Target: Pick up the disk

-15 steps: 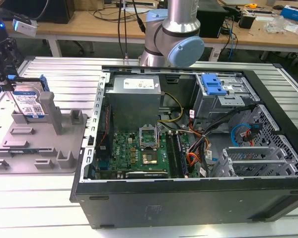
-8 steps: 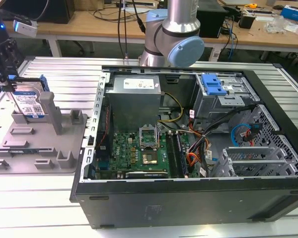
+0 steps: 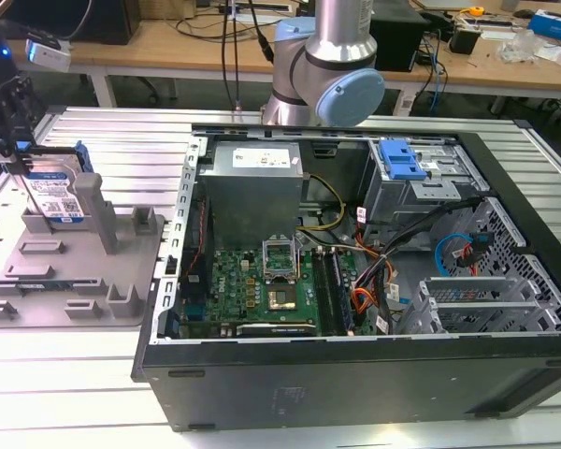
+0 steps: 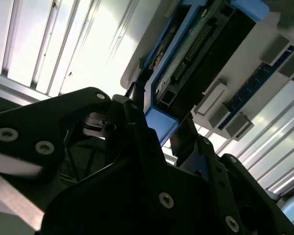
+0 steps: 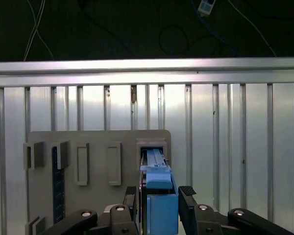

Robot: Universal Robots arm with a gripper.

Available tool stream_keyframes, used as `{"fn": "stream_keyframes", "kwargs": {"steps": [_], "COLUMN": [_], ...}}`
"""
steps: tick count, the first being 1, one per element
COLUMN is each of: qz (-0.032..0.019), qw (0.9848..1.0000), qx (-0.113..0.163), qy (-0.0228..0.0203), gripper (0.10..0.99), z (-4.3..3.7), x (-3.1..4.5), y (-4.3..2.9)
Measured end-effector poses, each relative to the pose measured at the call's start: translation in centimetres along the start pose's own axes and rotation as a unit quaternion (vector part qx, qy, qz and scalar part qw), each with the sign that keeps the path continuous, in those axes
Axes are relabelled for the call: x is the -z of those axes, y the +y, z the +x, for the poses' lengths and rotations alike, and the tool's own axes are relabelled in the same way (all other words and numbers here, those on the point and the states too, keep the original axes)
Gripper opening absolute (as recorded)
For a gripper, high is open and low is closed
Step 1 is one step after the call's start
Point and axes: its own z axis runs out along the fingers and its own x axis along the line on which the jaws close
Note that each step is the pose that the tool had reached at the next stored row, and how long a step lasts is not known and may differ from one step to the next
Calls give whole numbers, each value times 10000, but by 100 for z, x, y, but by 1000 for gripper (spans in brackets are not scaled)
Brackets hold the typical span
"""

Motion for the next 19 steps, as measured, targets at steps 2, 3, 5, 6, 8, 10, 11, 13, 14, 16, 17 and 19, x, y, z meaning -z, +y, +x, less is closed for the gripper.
{"fn": "stream_keyframes", "kwargs": {"steps": [2, 3, 5, 6, 8, 10, 11, 13, 14, 16, 17, 19], "qz": [0, 1, 0, 1, 1, 1, 1, 1, 1, 0, 0, 1], "qw": [10000, 10000, 10000, 10000, 10000, 10000, 10000, 10000, 10000, 10000, 10000, 10000], "qx": [5, 8, 9, 9, 10, 9, 9, 10, 9, 9, 9, 9], "qy": [0, 0, 0, 0, 0, 0, 0, 0, 0, 0, 0, 0], "gripper": [467, 467, 467, 467, 467, 467, 467, 467, 455, 380, 380, 380], "z": [0, 0, -1, -1, -1, -1, -1, 1, 2, 3, 4, 4], "x": [-5, -9, -14, -15, -18, -19, -20, -23, -24, -25, -26, -27], "y": [0, 0, -1, -1, -3, -4, -4, -4, -4, -4, -4, -4]}}
